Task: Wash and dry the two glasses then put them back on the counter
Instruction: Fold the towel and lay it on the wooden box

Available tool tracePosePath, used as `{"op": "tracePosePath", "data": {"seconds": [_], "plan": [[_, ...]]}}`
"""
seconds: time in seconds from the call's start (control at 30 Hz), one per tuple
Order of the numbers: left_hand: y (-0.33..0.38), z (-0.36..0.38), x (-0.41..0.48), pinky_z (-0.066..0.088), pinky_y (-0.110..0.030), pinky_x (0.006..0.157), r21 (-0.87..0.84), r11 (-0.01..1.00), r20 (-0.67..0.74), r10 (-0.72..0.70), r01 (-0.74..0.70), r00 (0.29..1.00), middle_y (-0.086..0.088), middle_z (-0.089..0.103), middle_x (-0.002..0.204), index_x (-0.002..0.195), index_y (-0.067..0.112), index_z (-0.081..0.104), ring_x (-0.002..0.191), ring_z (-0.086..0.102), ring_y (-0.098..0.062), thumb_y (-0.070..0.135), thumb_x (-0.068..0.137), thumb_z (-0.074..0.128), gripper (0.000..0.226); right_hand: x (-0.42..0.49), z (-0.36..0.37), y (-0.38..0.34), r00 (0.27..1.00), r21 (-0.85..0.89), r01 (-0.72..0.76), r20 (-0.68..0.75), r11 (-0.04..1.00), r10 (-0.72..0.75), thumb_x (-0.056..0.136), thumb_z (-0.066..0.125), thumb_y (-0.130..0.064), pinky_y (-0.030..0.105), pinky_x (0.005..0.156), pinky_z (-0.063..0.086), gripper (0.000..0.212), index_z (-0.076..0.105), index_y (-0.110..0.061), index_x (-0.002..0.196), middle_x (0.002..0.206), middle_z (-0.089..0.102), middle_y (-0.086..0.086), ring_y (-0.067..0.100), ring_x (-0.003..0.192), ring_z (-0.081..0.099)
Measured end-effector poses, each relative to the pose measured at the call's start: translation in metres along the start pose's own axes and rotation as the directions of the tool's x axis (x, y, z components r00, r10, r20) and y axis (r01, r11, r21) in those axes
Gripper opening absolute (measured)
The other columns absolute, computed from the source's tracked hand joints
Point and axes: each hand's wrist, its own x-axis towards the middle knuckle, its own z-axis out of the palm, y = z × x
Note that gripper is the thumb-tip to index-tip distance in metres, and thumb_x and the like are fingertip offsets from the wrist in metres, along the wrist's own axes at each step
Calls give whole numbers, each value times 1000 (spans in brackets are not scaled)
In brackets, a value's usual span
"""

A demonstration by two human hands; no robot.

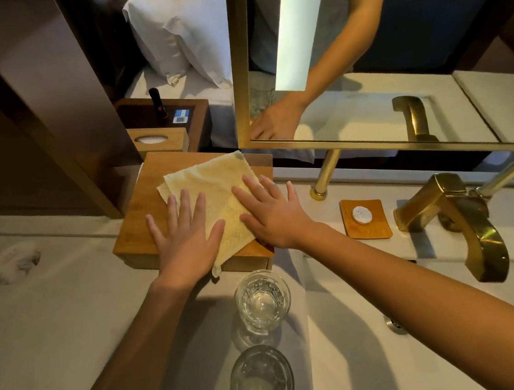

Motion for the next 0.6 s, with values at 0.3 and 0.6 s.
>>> {"op": "tracePosePath", "data": {"seconds": [0.3, 0.6], "plan": [[2, -8, -1, -16, -56, 112, -46, 999, 40, -24, 26, 999, 3, -9, 162, 153, 30, 3, 148, -14, -18, 56, 97, 22, 65, -6, 0, -6, 999, 60, -38, -3, 997, 38, 101, 27, -46, 62, 116, -1, 58, 9, -30, 154, 163, -7, 1, 27, 149, -9], [1, -7, -77, -12, -53, 115, -229, 973, -104, -34, 10, 994, 3, -1, 163, 153, 24, 4, 149, -8, -17, 52, 97, 32, 69, -74, -10, -3, 991, 84, 51, -131, 995, -39, 97, 42, -47, 54, 118, 15, 66, 15, -26, 153, 163, 4, 4, 26, 150, 4]]}}
